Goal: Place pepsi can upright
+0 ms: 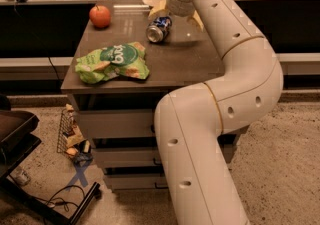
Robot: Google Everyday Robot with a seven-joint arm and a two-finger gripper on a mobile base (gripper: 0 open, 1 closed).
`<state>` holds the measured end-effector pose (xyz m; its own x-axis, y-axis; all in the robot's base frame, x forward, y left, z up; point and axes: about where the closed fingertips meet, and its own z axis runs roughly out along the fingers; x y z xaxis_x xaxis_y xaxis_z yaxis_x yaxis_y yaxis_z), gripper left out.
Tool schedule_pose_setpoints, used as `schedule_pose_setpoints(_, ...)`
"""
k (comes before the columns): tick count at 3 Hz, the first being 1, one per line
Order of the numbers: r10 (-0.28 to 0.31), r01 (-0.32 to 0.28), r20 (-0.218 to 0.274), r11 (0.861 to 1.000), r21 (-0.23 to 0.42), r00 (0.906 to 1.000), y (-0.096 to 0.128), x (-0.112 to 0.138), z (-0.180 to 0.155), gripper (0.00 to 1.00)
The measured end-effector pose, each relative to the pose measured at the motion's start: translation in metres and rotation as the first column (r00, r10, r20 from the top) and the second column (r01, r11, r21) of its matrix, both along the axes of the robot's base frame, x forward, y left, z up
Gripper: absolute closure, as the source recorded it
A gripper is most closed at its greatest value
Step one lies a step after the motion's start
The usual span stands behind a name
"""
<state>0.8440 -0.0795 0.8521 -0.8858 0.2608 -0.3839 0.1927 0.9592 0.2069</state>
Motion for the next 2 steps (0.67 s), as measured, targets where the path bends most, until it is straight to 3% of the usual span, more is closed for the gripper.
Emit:
schedule_pose_setpoints(1,0.000,0.000,0.000,1.000,0.001,1.0000,0.000,0.000,0.000,0.00)
schedule_pose_setpoints(2,0.037,-0.037,0.035,0.999,0.018,0.9987,0.016,0.011,-0.002,0.00)
